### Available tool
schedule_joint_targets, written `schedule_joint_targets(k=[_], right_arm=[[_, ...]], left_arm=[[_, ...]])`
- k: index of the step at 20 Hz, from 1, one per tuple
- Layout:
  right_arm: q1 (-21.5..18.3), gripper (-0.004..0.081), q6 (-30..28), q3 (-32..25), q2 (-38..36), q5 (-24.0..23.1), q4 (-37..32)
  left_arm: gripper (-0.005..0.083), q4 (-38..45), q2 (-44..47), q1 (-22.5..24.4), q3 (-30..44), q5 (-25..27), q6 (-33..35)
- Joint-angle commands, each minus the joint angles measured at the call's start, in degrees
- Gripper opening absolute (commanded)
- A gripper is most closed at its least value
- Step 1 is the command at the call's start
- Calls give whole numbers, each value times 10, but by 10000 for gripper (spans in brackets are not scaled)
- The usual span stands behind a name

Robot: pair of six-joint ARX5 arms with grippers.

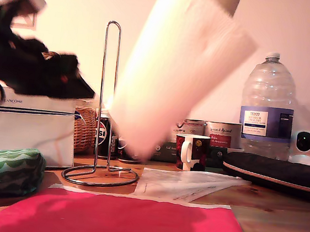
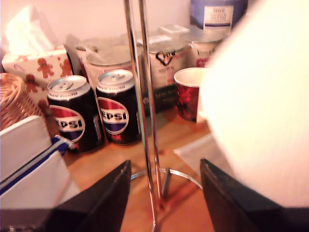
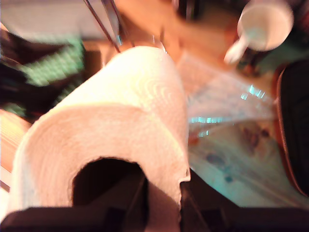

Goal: Insert the paper towel roll into the metallic stand.

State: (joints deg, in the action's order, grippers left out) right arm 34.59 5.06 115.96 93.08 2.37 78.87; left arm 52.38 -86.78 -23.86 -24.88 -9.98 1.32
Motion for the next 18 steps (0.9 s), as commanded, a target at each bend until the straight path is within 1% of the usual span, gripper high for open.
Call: schedule_joint_targets(k=[1,4,7,10,12,14,18], right_arm=[[3,-12,7,8,-9,0,-4],[3,-12,7,8,-26,-20,-4],[1,-12,7,8,-33,-32,-4],[-9,-12,7,9,-33,-35,-4],[-10,-12,7,8,-33,-35,-4],[-10,-12,5,8,-33,-45,-4],[-14,-12,5,8,-33,-47,-4]], left_arm=[[408,48,-42,0,9,0,-16],[407,132,-116,0,8,15,-32],[407,172,-172,0,-2,18,-44],[404,170,-207,-3,-35,18,-43],[359,164,-217,-3,-53,19,-43],[335,135,-217,-3,-73,19,-31],[333,81,-230,-3,-113,15,-12]])
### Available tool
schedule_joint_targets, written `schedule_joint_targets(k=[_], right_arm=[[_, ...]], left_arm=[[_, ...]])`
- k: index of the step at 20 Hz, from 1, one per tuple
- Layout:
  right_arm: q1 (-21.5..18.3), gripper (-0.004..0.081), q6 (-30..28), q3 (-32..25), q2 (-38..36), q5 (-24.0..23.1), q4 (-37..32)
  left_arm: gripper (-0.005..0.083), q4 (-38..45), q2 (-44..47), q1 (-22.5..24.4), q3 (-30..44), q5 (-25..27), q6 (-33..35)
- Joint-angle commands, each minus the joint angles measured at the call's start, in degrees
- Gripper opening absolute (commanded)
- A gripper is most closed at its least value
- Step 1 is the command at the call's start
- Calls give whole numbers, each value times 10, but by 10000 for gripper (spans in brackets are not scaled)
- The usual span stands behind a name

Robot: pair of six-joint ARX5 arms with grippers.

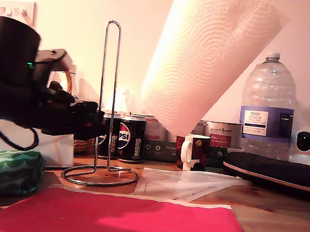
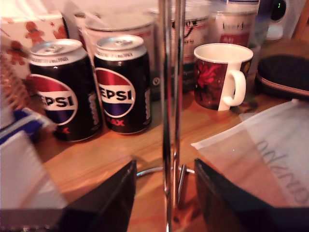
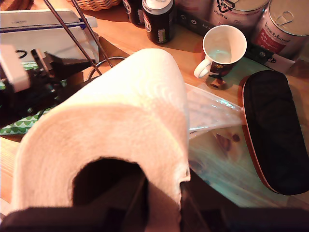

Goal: Insert the paper towel roll into the metallic stand.

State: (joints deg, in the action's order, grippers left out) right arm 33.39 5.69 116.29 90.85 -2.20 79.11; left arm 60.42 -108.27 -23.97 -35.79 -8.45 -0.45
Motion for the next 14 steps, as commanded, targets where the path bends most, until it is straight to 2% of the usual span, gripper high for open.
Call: schedule_joint_targets(k=[1,5,9,14], right_arm=[[-2,-12,-2,5,-10,-1,-6],[-2,-12,-2,5,-10,-1,-6],[-2,-12,-5,5,-10,-1,-7],[-13,-12,-7,5,-10,-2,-7]], left_arm=[[320,-2,-21,-2,-10,-1,9],[145,-9,-26,-2,-21,-1,9],[6,-6,-26,-2,-21,-2,10],[-21,24,-25,-2,-21,-25,9]])
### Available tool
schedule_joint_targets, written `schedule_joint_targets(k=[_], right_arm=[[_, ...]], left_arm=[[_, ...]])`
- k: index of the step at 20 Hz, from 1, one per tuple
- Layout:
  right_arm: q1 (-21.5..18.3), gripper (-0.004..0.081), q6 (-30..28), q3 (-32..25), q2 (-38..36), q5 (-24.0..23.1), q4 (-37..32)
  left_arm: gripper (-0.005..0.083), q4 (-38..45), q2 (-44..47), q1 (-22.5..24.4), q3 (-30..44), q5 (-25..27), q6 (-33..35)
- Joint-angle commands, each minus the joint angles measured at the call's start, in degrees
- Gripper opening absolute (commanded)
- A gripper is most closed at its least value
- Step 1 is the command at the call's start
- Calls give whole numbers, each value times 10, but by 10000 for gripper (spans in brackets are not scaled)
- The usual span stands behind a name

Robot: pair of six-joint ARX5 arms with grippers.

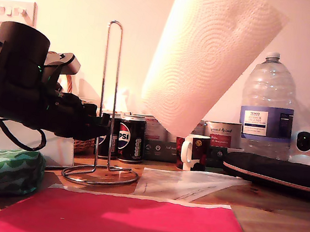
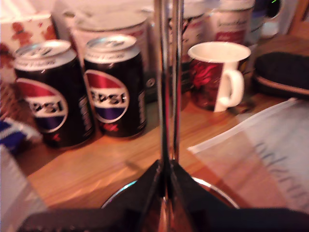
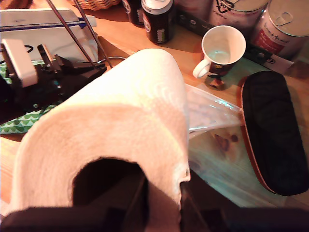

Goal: Insert the paper towel roll into the metallic stand.

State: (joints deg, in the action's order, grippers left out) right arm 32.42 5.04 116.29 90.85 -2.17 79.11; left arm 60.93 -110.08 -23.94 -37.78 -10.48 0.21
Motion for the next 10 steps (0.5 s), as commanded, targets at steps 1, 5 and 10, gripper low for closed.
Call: schedule_joint_targets(k=[1,5,10], right_arm=[[-3,-12,0,5,-10,-2,-7],[-12,-12,-4,5,-10,-4,-7],[-26,-12,-4,5,-10,-13,-7]], left_arm=[[-21,18,-5,-4,-1,-7,3],[-21,19,10,-20,-1,-11,3],[-21,17,18,-53,-1,-11,2]])
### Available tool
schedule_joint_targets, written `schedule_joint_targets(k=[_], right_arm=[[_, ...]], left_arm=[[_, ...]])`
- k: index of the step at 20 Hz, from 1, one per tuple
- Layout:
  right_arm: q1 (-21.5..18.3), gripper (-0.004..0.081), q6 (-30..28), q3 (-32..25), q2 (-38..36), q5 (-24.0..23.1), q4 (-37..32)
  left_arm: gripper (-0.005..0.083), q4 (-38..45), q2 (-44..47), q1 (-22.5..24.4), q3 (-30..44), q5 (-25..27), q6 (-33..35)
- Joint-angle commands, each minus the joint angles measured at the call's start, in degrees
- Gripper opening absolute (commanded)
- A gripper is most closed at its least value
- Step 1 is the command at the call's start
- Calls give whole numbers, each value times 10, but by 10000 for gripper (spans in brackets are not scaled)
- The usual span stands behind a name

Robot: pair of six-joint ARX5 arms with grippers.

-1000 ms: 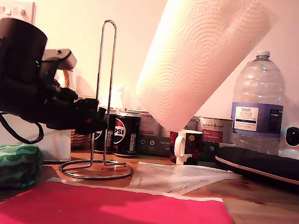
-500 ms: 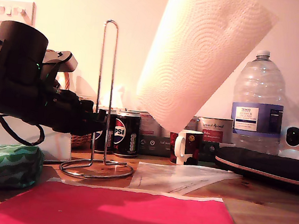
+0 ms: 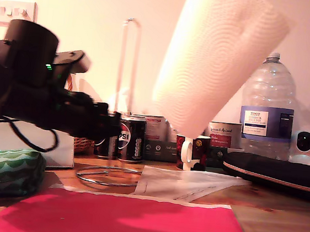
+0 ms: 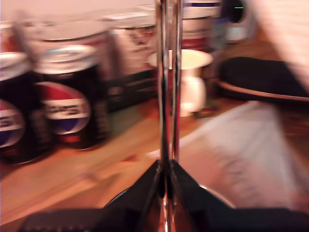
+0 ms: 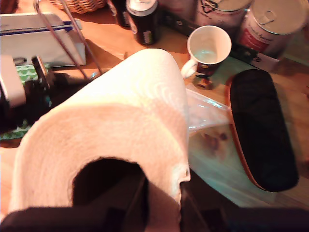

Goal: Insert the paper towel roll into the metallic stand.

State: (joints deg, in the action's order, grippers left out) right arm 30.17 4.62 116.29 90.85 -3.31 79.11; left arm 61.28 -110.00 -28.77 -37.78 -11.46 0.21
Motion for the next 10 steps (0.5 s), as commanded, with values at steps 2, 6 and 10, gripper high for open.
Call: schedule_joint_targets(k=[2,6,10], right_arm=[[-8,-12,-1,5,-10,-3,-7],[-17,-12,-2,5,-10,-3,-7],[-18,-12,-2,5,-10,-3,-7]], left_arm=[[-21,14,25,-17,-1,-1,2],[-21,-5,56,-25,-1,2,3],[-21,-35,94,-24,-1,11,28]])
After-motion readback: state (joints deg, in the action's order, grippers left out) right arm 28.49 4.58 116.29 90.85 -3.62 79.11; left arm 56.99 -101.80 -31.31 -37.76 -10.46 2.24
